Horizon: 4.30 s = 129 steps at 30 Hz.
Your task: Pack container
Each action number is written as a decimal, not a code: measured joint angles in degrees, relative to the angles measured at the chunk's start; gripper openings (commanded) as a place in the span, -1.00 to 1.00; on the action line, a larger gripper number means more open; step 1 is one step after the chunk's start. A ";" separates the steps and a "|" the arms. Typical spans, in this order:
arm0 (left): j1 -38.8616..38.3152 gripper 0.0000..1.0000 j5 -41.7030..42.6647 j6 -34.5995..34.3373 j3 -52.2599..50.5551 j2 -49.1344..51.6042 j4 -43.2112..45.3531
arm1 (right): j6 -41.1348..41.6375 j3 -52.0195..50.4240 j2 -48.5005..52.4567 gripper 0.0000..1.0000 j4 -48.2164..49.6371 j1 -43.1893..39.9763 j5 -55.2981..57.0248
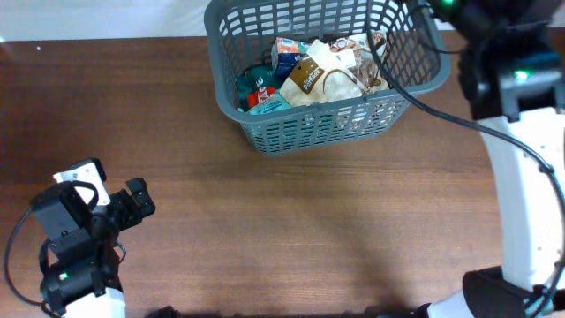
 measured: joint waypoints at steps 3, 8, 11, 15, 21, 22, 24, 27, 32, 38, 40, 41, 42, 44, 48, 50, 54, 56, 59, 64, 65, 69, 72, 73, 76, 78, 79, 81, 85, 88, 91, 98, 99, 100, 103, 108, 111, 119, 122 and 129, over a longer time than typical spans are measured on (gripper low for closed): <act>0.00 0.99 0.00 0.00 0.00 0.00 0.00 | 6.88 0.00 0.74 -0.92 0.44 1.64 1.03; 0.00 0.99 0.00 0.00 0.00 0.00 0.00 | 17.27 0.00 0.96 -0.93 -2.27 3.13 5.09; 0.00 0.99 0.00 0.00 0.00 0.00 0.02 | 22.95 0.00 1.42 -0.92 -6.01 4.15 9.49; 0.00 0.99 0.00 0.00 0.00 0.00 0.00 | 29.33 -0.02 2.47 -0.92 -12.26 6.23 16.74; 0.00 0.99 0.24 0.00 0.00 0.00 0.00 | 35.17 -0.11 3.82 -0.92 -17.16 7.98 23.74; 0.00 0.98 0.26 0.00 0.00 0.00 0.00 | 36.04 -0.11 3.98 -0.92 -17.64 7.98 24.26; 0.00 0.99 0.39 0.00 0.00 0.00 0.00 | 38.10 -0.11 4.44 -0.92 -18.67 7.98 25.44; 0.00 0.99 0.42 0.02 0.00 0.00 0.00 | 41.29 -0.11 5.62 -0.92 -20.13 8.04 27.21; 0.00 0.98 0.42 0.00 0.00 0.00 -0.11 | 46.69 -0.11 7.37 -0.92 -24.41 9.07 31.28; 0.00 0.98 0.42 0.02 0.00 0.00 -0.44 | 56.06 -0.11 8.94 -0.92 -30.23 11.39 36.65; 0.00 0.99 0.42 0.00 0.00 0.00 -0.44 | 58.77 -0.11 9.46 -0.92 -31.26 12.00 37.64; 0.00 0.98 0.42 0.02 0.00 0.00 -0.44 | 59.95 -0.11 9.79 -0.92 -31.56 12.26 38.05; 0.00 0.99 0.42 0.00 0.00 0.00 -0.44 | 60.87 -0.11 10.05 -0.93 -31.80 12.48 38.34; 0.00 0.99 0.42 0.00 0.00 0.00 -0.46 | 63.06 -0.11 10.71 -0.92 -32.26 12.98 38.77; 0.00 0.99 0.42 0.00 0.00 0.00 -0.46 | 67.36 -0.11 11.63 -0.92 -34.67 14.67 39.36; 0.00 0.99 0.42 0.00 0.00 0.00 -0.46 | 69.37 -0.11 12.24 -0.92 -34.86 16.00 39.56; 0.00 0.98 0.42 0.00 0.00 0.00 -0.46 | 71.73 -0.11 13.81 -0.92 -34.75 19.10 39.71; 0.00 0.98 0.42 0.02 0.00 0.00 -0.46 | 72.74 -0.11 14.73 -0.92 -34.73 20.83 39.74; 0.00 0.99 0.42 0.02 0.00 0.00 -0.46 | 73.66 -0.11 15.47 -0.92 -34.82 22.69 39.74; -0.13 0.99 0.42 0.00 0.00 0.00 -0.46 | 75.14 -0.11 15.52 -0.92 -37.13 23.56 39.78; -0.35 0.99 0.42 0.00 0.00 0.00 -0.46 | 75.52 -0.11 15.54 -0.92 -37.97 23.56 39.87; -1.97 0.98 0.42 0.00 0.00 0.00 -0.42 | 76.43 -0.11 15.54 -0.92 -41.05 23.39 40.87; -2.21 0.98 0.42 0.00 0.00 0.00 -0.44 | 76.81 -0.11 15.54 -0.92 -42.32 23.41 41.51; -2.21 0.99 0.42 0.00 0.00 0.00 -0.44 | 76.87 -0.11 15.54 -0.92 -42.53 23.41 41.72; -2.21 0.99 0.42 0.00 0.00 0.00 -0.42 | 77.22 -0.11 15.54 -0.92 -43.85 23.39 42.27; -2.21 0.99 0.42 0.00 0.00 0.00 -0.42 | 77.35 -0.11 15.54 -0.92 -44.19 23.39 42.36; -2.21 0.99 0.39 0.00 0.00 0.00 -0.42 | 77.42 -0.11 15.54 -0.92 -44.22 23.39 42.36; -2.21 0.99 0.39 0.02 0.00 0.00 -0.44 | 77.44 -0.11 15.54 -0.93 -44.24 23.39 42.36; -2.21 0.99 0.39 0.00 0.00 0.00 -0.42 | 77.24 -0.11 15.54 0.33 -44.24 23.39 42.56; -2.21 0.99 0.39 0.00 0.00 0.00 -0.35 | 77.44 0.33 15.39 0.88 -41.81 23.39 44.17; -2.21 0.99 0.39 0.00 0.00 0.00 -0.26 | 77.33 1.18 14.19 0.97 -41.42 23.15 45.48; -2.21 0.99 0.39 0.00 0.00 0.00 -0.15 | 75.60 1.11 13.68 1.00 -40.76 23.12 47.19; -2.21 0.99 0.39 0.02 0.00 0.00 -0.17 | 73.99 0.96 13.70 0.99 -39.39 23.12 47.74; -2.21 0.99 0.39 0.00 0.00 0.00 -0.13 | 71.78 0.81 13.75 0.98 -37.22 23.12 48.33; -2.21 0.99 0.39 0.02 0.00 0.00 -0.07 | 64.17 0.79 13.79 0.98 -31.10 22.71 49.53; -2.21 0.99 0.39 0.00 0.00 0.00 0.31 | 47.76 3.21 13.79 0.98 -23.21 20.79 49.96; -2.21 0.99 0.39 0.00 0.00 0.00 0.44 | 31.80 8.96 13.79 0.98 -19.96 19.28 48.46; -2.21 0.99 0.39 0.00 0.00 0.00 0.50 | -8.96 26.82 13.44 0.98 -30.56 18.29 41.42; -2.21 0.98 0.39 0.02 0.00 0.00 0.66 | -23.37 32.15 12.70 0.98 -39.58 18.29 41.07; -2.21 0.98 0.39 0.02 0.00 0.00 0.63 | -43.93 37.92 9.84 0.98 -56.30 18.16 53.72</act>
